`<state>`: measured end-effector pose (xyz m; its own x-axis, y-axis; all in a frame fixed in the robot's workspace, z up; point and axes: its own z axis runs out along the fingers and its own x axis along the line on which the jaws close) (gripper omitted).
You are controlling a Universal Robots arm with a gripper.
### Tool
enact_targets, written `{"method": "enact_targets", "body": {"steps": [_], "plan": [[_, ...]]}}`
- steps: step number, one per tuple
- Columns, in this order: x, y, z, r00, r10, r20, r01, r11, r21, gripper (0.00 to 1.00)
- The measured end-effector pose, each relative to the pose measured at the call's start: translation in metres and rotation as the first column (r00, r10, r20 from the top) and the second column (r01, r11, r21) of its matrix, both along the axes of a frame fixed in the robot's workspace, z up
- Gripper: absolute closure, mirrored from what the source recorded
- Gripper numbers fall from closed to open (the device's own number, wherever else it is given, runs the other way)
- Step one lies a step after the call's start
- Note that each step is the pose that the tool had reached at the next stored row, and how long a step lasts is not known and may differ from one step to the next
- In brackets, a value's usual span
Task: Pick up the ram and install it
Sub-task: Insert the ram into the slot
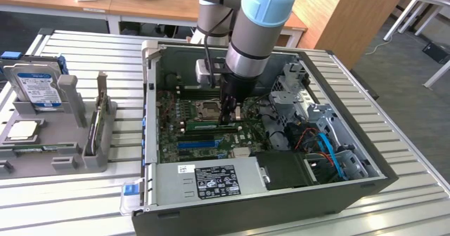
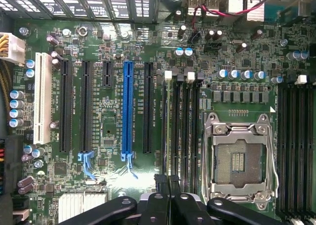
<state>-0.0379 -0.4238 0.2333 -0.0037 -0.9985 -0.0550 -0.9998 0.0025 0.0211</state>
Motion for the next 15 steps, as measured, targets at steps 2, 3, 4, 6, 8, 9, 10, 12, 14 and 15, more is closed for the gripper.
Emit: {"method": "enact_targets", "body": {"steps": [2, 3, 4, 6, 8, 9, 10, 12, 14, 15], "plan": [[0.0, 0.0001, 0.0, 1.0, -0.001, 0.0, 0.001, 1.0, -0.0001, 0.88], [-0.0002, 0.0001, 0.0, 1.0, 0.0, 0.0, 0.0, 1.0, -0.0001, 0.88], [-0.0002, 0.0001, 0.0, 1.0, -0.001, -0.0001, 0.001, 1.0, -0.0002, 0.88], [-0.0002, 0.0001, -0.0004, 1.0, -0.001, 0.0, 0.001, 1.0, -0.0001, 0.88], [-0.0002, 0.0001, -0.0004, 1.0, -0.001, -0.0001, 0.001, 1.0, -0.0002, 0.88], [-0.0002, 0.0001, -0.0005, 1.0, -0.001, -0.0001, 0.001, 1.0, -0.0002, 0.88], [-0.0002, 0.0001, -0.0005, 1.0, -0.001, 0.0, 0.001, 1.0, -0.0001, 0.88], [-0.0002, 0.0001, -0.0009, 1.0, -0.001, 0.0001, 0.001, 1.0, 0.0001, 0.88], [-0.0002, 0.0001, -0.0011, 1.0, -0.001, 0.0, 0.001, 1.0, -0.0001, 0.88], [-0.0002, 0.0, -0.0011, 1.0, -0.001, -0.0001, 0.001, 1.0, -0.0002, 0.88]]}}
